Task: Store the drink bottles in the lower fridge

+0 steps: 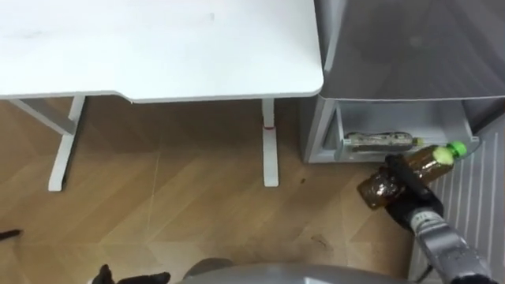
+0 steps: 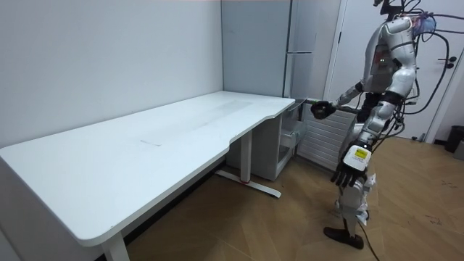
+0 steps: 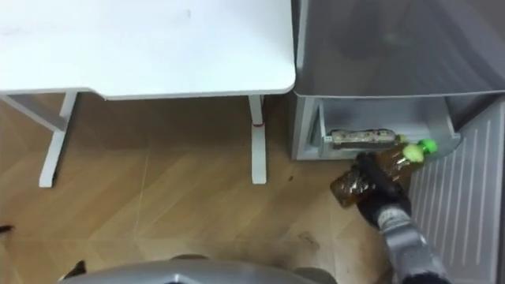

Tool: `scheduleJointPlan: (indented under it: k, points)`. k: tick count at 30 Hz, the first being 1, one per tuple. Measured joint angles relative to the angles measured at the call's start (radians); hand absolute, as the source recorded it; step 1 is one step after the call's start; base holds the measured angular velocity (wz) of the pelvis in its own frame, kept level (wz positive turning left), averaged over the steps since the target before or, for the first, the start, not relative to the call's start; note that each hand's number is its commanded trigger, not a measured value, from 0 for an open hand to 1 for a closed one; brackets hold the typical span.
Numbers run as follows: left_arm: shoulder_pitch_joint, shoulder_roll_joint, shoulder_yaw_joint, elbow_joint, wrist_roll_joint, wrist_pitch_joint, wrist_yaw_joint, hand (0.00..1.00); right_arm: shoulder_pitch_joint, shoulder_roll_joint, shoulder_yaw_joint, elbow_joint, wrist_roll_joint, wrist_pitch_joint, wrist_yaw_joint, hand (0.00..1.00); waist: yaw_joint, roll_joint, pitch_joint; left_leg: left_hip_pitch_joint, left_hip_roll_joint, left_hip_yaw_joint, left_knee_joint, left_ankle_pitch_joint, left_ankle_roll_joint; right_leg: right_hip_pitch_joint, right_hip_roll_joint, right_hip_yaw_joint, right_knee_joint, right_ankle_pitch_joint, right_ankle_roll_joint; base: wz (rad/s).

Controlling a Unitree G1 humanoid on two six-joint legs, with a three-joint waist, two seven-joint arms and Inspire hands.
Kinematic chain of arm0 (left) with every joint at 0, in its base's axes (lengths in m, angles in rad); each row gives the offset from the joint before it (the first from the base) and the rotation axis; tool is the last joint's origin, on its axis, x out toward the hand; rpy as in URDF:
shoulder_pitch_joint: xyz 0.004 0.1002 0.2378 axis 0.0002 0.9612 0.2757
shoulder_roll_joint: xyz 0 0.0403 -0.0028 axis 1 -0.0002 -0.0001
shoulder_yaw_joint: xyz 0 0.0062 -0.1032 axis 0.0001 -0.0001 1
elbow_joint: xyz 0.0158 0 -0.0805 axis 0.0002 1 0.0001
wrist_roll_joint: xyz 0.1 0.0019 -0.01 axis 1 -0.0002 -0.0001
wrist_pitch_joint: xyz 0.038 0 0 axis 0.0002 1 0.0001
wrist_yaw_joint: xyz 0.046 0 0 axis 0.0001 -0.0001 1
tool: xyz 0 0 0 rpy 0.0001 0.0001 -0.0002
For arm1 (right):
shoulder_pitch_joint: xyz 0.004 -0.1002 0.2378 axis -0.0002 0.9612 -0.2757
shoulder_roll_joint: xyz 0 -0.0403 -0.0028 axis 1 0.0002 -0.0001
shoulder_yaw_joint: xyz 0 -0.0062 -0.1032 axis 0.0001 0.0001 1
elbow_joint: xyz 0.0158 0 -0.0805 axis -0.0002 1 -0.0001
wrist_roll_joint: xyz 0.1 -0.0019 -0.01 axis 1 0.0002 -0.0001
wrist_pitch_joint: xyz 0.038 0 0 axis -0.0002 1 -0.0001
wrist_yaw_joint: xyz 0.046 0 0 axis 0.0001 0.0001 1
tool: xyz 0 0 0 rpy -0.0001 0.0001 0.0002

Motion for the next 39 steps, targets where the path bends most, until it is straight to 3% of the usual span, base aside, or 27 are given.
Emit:
scheduleJointPlan:
  k: [5, 8, 11, 14, 16, 22, 27, 31, 35, 39]
  points:
    - [-0.095, 0.004, -0.067, 0.065, 0.039, 0.012, -0.053, 0.00, -0.164, -0.002, 0.000, 0.158, 0.113, 0.000, 0.004, 1.00, -0.006, -0.008, 0.0057, -0.091, -0.007, 0.000, 0.018, 0.015, 0.005, -0.102, -0.012, -0.001, 0.042, 0.000, 0.000, 0.01]
    - [-0.134, 0.032, -0.125, 0.089, 0.041, 0.016, -0.066, 0.00, -0.224, -0.007, 0.000, 0.216, 0.130, 0.004, 0.005, 1.00, -0.004, -0.002, 0.0057, -0.151, -0.010, -0.001, 0.037, 0.018, 0.009, -0.177, -0.021, -0.001, 0.088, 0.000, 0.000, -0.01]
    - [-0.172, 0.038, -0.152, 0.114, 0.037, 0.028, -0.079, 0.00, -0.263, -0.025, -0.003, 0.263, 0.170, 0.004, -0.002, 1.00, 0.012, 0.006, 0.0117, -0.199, -0.014, 0.003, 0.057, 0.020, 0.013, -0.245, -0.033, 0.003, 0.145, -0.003, 0.003, -0.03]
    - [-0.211, 0.038, -0.164, 0.127, 0.037, 0.040, -0.095, 0.00, -0.307, -0.042, -0.011, 0.303, 0.192, 0.007, -0.004, 1.00, 0.010, 0.001, 0.0182, -0.269, -0.034, 0.003, 0.094, 0.023, 0.018, -0.319, -0.060, 0.002, 0.205, -0.029, 0.006, 0.09]
    - [-0.253, 0.040, -0.173, 0.133, 0.039, 0.046, -0.105, 0.00, -0.354, -0.067, -0.018, 0.319, 0.195, 0.016, -0.005, 1.00, 0.015, 0.000, 0.0281, -0.341, -0.046, 0.005, 0.129, 0.027, 0.025, -0.402, -0.080, 0.009, 0.266, -0.043, 0.004, 0.10]
    - [-0.258, 0.067, -0.175, 0.143, 0.040, 0.055, -0.122, 0.00, -0.448, -0.104, -0.052, 0.361, 0.234, 0.042, -0.034, 1.00, 0.014, -0.010, 0.0374, -0.412, -0.046, 0.015, 0.171, 0.032, 0.030, -0.480, -0.085, 0.025, 0.314, -0.053, -0.004, -0.01]
    - [-0.254, 0.081, -0.193, 0.154, 0.039, 0.076, -0.120, 0.00, -0.495, -0.150, -0.079, 0.395, 0.235, 0.042, -0.051, 1.00, 0.016, -0.014, 0.0368, -0.465, -0.046, 0.013, 0.184, 0.042, 0.031, -0.529, -0.091, 0.013, 0.333, -0.053, -0.008, 0.10]
    - [-0.250, 0.084, -0.203, 0.156, 0.038, 0.078, -0.120, 0.00, -0.530, -0.156, -0.079, 0.410, 0.235, 0.044, -0.067, 1.00, 0.016, -0.015, 0.0366, -0.497, -0.047, 0.015, 0.201, 0.042, 0.031, -0.561, -0.096, 0.011, 0.359, -0.055, -0.009, 0.04]
    - [-0.254, 0.085, -0.200, 0.158, 0.040, 0.076, -0.120, 0.00, -0.567, -0.180, -0.079, 0.410, 0.234, 0.051, -0.074, 1.00, 0.015, -0.018, 0.0364, -0.518, -0.063, 0.016, 0.213, 0.042, 0.032, -0.598, -0.120, 0.015, 0.408, -0.074, -0.010, 0.10]
    - [-0.253, 0.104, -0.201, 0.160, 0.057, 0.079, -0.120, 0.00, -0.605, -0.189, -0.079, 0.409, 0.234, 0.051, -0.093, 1.00, 0.014, -0.045, 0.0357, -0.524, -0.077, 0.016, 0.236, 0.042, 0.032, -0.614, -0.138, 0.022, 0.454, -0.105, -0.011, 0.10]
